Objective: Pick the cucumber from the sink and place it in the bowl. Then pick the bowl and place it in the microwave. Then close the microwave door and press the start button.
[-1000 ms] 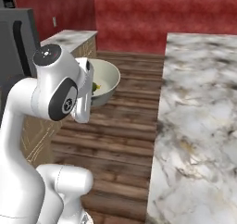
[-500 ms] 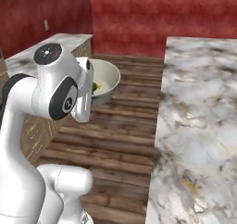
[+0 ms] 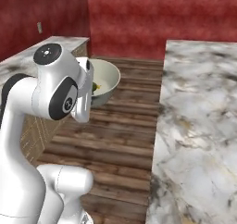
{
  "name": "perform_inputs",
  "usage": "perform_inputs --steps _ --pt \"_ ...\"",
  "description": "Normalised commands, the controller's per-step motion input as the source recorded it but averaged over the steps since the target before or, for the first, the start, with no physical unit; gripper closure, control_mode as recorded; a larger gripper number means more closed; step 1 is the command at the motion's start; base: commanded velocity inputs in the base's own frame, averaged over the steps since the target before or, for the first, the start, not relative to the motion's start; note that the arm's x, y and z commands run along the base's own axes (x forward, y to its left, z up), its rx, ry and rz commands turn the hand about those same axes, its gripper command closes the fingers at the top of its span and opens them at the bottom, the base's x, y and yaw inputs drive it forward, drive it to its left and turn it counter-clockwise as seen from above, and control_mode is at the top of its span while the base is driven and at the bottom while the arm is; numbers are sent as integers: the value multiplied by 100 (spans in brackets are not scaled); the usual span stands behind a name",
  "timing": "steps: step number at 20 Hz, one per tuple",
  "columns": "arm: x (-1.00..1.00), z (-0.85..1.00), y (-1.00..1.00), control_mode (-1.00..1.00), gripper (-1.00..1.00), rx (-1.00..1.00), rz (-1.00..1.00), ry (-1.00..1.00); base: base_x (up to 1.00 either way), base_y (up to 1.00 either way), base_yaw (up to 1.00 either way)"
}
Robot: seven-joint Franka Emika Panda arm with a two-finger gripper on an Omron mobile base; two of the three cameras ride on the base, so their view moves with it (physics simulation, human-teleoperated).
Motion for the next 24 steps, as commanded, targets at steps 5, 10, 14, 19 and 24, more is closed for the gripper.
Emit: perform_inputs --steps 5,10,14,19,24 --pt "0 0 0 100 100 0 0 0 48 6 3" --pt "0 0 0 100 100 0 0 0 9 6 37" --pt "0 0 0 100 100 0 0 0 1 3 53" --pt "0 0 0 100 100 0 0 0 21 1 53" --pt "0 0 0 100 100 0 0 0 30 1 49"
